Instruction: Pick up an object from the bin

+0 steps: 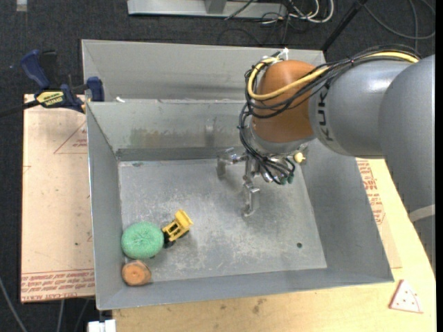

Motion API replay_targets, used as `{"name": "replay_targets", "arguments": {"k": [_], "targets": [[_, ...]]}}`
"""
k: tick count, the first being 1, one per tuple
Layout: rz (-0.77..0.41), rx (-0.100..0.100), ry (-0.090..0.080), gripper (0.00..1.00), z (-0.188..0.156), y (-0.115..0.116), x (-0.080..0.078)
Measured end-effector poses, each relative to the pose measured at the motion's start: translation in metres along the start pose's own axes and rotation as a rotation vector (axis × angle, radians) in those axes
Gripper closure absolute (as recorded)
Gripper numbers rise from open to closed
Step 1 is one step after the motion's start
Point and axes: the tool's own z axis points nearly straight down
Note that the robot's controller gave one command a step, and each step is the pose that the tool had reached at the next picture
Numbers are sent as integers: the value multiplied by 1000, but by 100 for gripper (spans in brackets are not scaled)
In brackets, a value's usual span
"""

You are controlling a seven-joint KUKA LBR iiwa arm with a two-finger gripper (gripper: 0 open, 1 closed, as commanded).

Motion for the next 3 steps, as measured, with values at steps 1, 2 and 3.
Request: {"name": "replay_targets", "arguments": {"k": [1, 2, 3], "targets": [[-51, 1, 2, 0, 5, 52, 5], [-85, -3, 3, 0, 6, 106, 6], [-170, -2, 2, 0, 5, 124, 13]]}}
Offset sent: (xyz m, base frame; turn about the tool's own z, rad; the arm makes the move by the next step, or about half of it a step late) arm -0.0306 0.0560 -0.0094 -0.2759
